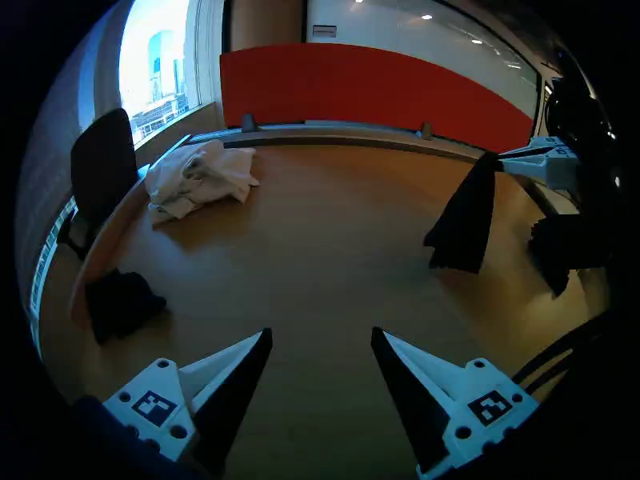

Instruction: Fold towel

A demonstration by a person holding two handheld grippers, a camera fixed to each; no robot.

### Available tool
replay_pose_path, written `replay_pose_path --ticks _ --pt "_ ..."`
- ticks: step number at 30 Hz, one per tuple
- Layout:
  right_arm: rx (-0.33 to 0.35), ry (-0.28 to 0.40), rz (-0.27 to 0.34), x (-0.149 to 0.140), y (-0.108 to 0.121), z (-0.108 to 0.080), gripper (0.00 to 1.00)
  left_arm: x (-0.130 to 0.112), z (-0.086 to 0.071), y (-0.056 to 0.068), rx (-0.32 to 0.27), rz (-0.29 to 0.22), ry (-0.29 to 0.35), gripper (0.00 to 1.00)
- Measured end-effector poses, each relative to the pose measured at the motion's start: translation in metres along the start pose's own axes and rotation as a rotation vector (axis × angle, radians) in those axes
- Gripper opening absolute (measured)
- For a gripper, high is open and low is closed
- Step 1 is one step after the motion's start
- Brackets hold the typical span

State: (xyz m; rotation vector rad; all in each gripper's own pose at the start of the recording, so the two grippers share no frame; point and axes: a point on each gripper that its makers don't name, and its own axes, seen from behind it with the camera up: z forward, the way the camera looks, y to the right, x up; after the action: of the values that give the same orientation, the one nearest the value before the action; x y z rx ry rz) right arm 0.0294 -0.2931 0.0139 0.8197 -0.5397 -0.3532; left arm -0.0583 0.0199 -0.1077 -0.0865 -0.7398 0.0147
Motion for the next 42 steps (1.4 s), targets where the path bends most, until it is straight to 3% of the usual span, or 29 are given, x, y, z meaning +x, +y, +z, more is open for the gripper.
replay_pose_path --ticks 14,27,42 --pt "-0.061 0.006 0.01 -0.002 0.042 -0.03 0.04 0.008 0.005 0.008 -0.015 0.022 0.0 0.92" --pt "-0.154 -0.01 0.034 -0.021 0.114 -0.08 0.04 0.016 0.011 0.02 -0.035 0.035 -0.003 0.92" --pt "-0.241 -0.049 0.071 -0.055 0.196 -0.131 0.04 0.021 0.017 0.023 -0.03 0.045 -0.015 0.92"
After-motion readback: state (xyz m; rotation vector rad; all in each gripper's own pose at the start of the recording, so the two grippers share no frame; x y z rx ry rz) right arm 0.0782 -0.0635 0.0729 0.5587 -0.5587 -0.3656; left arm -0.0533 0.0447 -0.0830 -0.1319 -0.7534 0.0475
